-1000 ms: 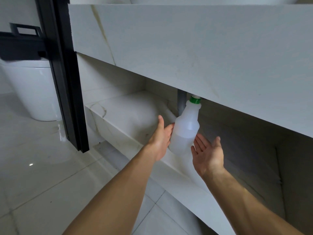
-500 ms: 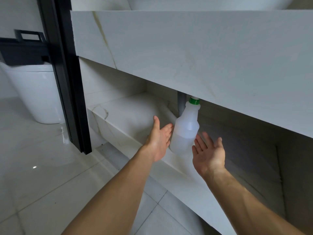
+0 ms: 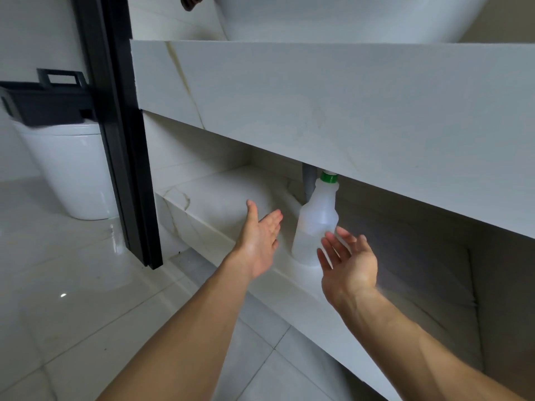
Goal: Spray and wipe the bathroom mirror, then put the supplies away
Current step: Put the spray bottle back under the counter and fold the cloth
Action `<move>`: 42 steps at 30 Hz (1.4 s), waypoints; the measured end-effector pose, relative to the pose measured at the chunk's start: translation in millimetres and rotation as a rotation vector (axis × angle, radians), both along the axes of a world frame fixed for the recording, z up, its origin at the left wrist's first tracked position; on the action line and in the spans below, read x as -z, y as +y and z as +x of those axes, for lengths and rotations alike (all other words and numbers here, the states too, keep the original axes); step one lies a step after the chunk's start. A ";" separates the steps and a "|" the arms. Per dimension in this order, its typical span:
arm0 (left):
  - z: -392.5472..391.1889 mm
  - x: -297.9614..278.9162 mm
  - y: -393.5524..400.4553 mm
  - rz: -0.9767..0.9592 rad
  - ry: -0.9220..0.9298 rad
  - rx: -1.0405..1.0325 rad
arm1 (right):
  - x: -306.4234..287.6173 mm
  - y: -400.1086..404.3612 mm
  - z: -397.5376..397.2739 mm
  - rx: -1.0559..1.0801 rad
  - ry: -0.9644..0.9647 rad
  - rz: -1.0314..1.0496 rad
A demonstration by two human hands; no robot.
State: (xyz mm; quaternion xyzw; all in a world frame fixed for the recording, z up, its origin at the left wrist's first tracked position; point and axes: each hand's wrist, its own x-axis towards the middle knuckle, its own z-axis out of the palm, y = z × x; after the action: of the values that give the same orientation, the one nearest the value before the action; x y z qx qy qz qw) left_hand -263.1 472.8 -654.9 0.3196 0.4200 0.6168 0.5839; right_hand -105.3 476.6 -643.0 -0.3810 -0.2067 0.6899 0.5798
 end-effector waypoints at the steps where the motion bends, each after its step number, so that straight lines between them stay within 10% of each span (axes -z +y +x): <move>1: -4.5 -0.6 -3.6 0.000 -0.001 -0.021 | -2.8 -5.4 -5.8 -0.031 0.011 0.003; 15: -150.5 -87.7 -147.0 0.067 0.103 -0.558 | -85.5 -72.3 -164.3 -0.587 0.106 0.152; 33: -193.1 -566.8 -165.8 0.092 0.165 -0.725 | -559.0 -70.6 -218.3 -0.693 0.133 0.194; 42: -151.4 -698.2 -92.9 -0.009 0.229 -0.587 | -682.1 17.8 -147.6 -0.487 0.026 0.114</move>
State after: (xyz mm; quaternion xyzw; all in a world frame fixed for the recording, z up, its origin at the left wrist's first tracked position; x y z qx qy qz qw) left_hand -414.5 379.9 43.3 0.2496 0.5602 0.7172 0.3309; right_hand -252.9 494.4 39.1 -0.2778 -0.3234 0.8013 0.4198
